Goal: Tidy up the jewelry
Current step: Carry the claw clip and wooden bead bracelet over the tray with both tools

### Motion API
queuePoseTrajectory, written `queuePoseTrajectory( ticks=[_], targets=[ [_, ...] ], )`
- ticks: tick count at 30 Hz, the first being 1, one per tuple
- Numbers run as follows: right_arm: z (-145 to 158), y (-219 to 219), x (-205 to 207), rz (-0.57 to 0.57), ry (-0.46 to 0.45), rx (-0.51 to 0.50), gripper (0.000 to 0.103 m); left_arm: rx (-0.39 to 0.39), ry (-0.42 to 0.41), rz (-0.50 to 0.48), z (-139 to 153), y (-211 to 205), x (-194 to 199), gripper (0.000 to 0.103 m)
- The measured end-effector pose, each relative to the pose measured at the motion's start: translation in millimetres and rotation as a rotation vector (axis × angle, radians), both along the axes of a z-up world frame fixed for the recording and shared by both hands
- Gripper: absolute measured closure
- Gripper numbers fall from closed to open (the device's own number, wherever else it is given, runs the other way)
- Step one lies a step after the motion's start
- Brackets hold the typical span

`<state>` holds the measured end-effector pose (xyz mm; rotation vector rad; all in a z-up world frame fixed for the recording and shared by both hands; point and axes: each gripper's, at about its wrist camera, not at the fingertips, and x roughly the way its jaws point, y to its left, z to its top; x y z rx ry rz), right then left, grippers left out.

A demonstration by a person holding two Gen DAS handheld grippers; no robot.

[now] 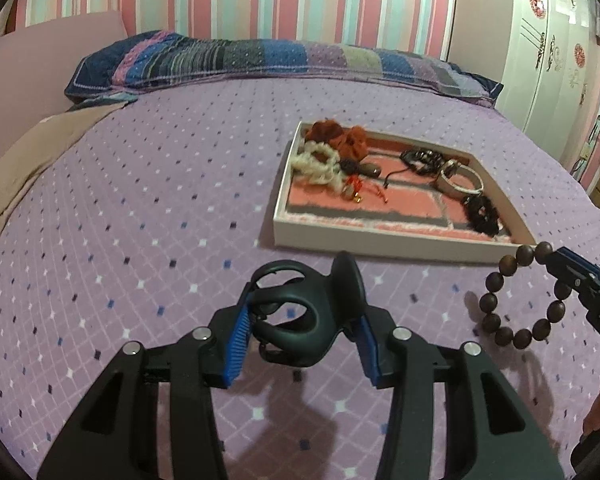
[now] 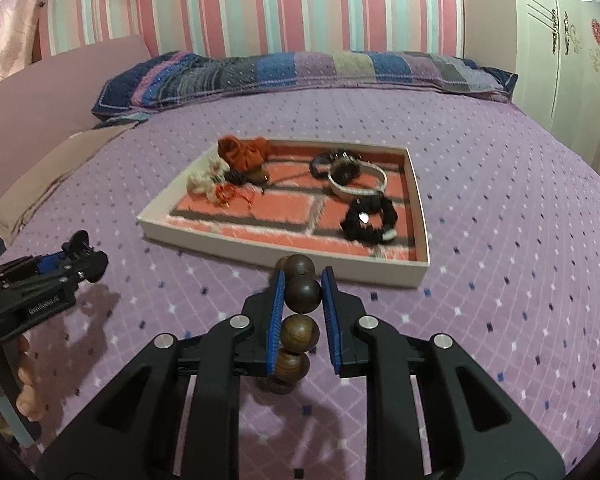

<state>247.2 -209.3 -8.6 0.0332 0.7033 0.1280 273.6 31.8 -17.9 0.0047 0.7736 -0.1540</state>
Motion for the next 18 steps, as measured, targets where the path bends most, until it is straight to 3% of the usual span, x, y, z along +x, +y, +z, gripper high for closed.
queuePoseTrajectory(
  ticks=[12, 18],
  targets=[
    [48, -1, 37, 0.009, -0.06, -0.008, 0.083, 0.017, -0.032, -0.036, 27, -27, 38, 0.057],
    [48, -8, 68, -0.017, -0.061, 0.008, 0.083, 0.028, -0.025, -0.04, 19, -41, 71, 0.057]
  ],
)
